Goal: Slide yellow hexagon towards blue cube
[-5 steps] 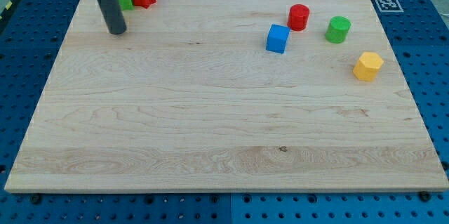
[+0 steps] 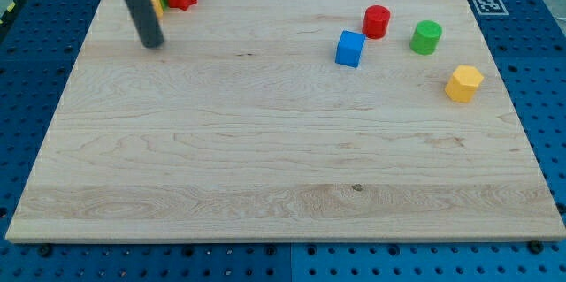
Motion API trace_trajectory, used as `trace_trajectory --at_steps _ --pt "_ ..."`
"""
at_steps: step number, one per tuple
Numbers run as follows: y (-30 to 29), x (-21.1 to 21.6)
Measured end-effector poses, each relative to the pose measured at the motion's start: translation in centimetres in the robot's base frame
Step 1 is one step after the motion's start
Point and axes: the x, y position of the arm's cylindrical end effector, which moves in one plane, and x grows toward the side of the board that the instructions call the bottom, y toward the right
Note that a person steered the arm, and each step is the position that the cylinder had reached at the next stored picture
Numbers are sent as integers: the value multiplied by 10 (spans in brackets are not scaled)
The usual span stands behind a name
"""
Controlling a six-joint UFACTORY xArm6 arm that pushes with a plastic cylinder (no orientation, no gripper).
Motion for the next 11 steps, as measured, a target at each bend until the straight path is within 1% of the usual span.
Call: trace_trajectory --at_steps 1,3,4,5,6,7,10,11 --pt "85 44" --pt "291 130" --pt "401 139" --pt "468 108" --pt "469 97" --pt "458 95" --pt "397 61" --pt "381 61"
